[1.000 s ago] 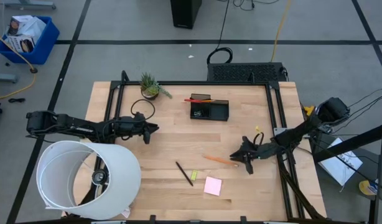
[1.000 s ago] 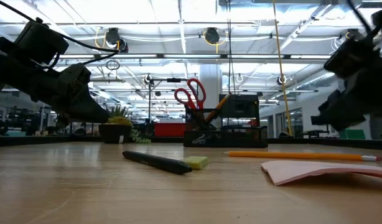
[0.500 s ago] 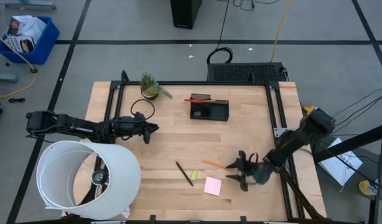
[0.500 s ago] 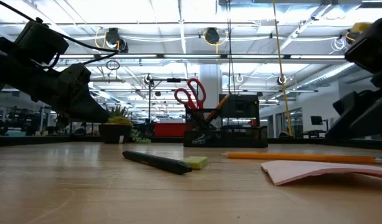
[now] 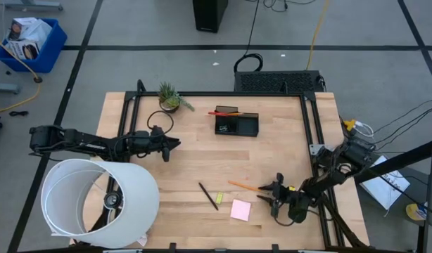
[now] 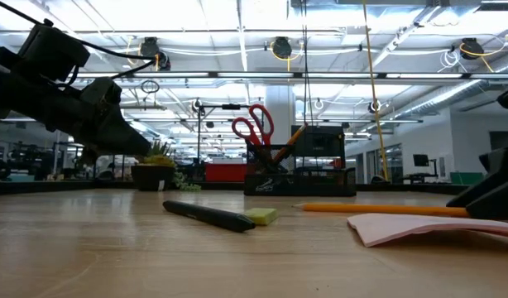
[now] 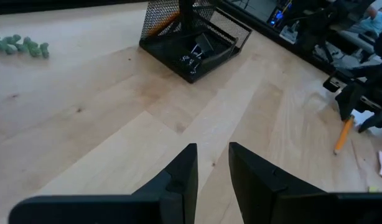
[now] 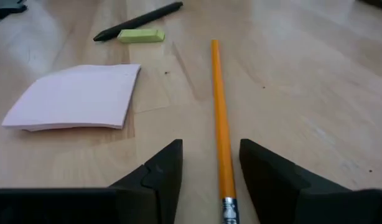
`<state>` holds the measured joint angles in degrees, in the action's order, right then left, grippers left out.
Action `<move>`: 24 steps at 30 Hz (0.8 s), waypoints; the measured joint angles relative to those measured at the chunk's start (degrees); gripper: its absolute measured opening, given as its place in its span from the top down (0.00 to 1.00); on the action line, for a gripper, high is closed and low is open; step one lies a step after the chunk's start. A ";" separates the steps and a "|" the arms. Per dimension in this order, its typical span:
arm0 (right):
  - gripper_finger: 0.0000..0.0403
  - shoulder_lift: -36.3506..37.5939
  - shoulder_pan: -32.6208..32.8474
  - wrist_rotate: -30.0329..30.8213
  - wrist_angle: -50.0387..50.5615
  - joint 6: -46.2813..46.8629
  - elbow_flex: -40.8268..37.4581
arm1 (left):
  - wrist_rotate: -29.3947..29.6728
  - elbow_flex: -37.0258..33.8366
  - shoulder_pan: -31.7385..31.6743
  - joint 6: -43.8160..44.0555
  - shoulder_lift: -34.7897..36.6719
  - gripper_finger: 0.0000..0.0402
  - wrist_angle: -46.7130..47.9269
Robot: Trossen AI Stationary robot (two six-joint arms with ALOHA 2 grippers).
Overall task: Pick and place office supplies into organizer
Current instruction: Put the orange pencil into the desk organizer
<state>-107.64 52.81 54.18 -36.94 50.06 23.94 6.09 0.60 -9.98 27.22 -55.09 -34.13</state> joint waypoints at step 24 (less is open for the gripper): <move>0.79 -8.43 0.34 5.30 -1.06 1.95 0.00 | -0.90 0.00 0.00 0.41 0.00 0.77 0.11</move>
<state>-116.07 53.15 59.48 -38.00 52.02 23.94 5.19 0.60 -9.98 27.64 -55.09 -34.02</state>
